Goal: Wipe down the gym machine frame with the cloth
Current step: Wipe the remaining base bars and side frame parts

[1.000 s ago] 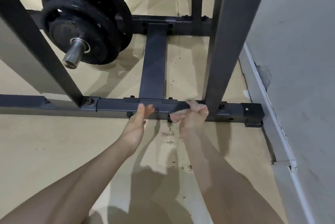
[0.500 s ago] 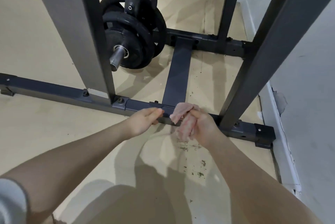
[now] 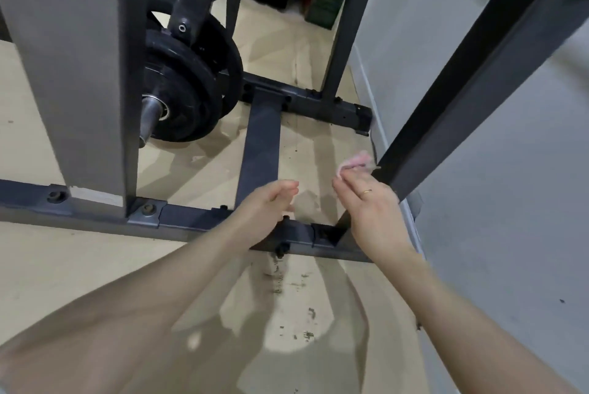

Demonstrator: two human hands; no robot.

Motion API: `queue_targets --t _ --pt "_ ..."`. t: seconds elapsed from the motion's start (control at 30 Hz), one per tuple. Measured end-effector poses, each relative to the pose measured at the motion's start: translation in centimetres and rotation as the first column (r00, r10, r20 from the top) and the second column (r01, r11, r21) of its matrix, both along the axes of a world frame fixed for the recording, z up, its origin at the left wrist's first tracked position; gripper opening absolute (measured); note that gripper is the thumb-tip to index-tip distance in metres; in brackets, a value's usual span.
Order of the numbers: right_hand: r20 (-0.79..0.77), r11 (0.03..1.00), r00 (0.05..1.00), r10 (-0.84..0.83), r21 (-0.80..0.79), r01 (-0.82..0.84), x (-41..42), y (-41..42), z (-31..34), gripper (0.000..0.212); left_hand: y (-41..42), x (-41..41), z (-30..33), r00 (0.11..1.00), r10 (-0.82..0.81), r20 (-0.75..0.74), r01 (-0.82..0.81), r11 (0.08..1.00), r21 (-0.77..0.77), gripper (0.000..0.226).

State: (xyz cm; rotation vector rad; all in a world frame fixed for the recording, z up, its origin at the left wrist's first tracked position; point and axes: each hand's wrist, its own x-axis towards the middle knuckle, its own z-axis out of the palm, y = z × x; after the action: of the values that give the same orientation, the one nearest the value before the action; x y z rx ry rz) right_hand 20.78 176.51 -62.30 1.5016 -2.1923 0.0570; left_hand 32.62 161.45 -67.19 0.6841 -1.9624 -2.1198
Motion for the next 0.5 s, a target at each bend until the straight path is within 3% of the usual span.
queue_targets --t 0.03,0.1,0.13,0.2,0.3,0.4,0.43,0.5 --pt "-0.169 0.969 0.985 -0.016 0.239 0.056 -0.9 0.6 -0.2 0.049 0.2 -0.5 -0.2 1.0 -0.009 -0.018 0.009 1.0 0.006 0.02" --pt "-0.334 0.755 0.942 -0.002 0.618 0.22 -1.5 1.9 -1.2 0.054 0.3 -1.0 -0.4 0.999 -0.039 -0.037 0.039 0.999 -0.011 0.025" --pt "-0.407 0.646 0.913 0.031 0.705 0.293 -1.4 2.0 -1.5 0.056 0.1 -1.0 -0.4 0.998 -0.046 -0.042 0.045 0.999 -0.017 0.028" --pt "-0.539 0.522 0.831 0.141 0.754 0.4 -1.1 1.7 -1.6 0.058 -0.3 -1.0 -0.1 0.998 -0.029 -0.06 0.03 0.999 0.011 0.026" --pt "-0.654 0.539 0.711 0.257 0.708 0.457 -0.8 0.6 1.7 0.062 -0.9 -0.5 1.5 0.994 0.003 -0.105 0.003 0.998 0.059 0.019" --pt "-0.813 0.725 0.581 0.05 0.429 0.538 -1.6 0.1 7.4 0.064 -1.2 -0.4 3.7 0.984 0.023 -0.175 -0.012 0.998 0.065 0.021" --pt "-0.816 0.757 0.578 -0.017 0.368 0.54 -1.5 0.3 8.5 0.063 -1.3 -0.4 4.5 0.981 0.032 -0.193 -0.018 0.997 0.071 0.022" --pt "-0.798 0.733 0.602 0.021 0.422 0.533 -1.1 1.1 8.8 0.06 -1.3 -0.5 5.8 0.977 0.042 -0.209 -0.026 0.996 0.08 0.023"
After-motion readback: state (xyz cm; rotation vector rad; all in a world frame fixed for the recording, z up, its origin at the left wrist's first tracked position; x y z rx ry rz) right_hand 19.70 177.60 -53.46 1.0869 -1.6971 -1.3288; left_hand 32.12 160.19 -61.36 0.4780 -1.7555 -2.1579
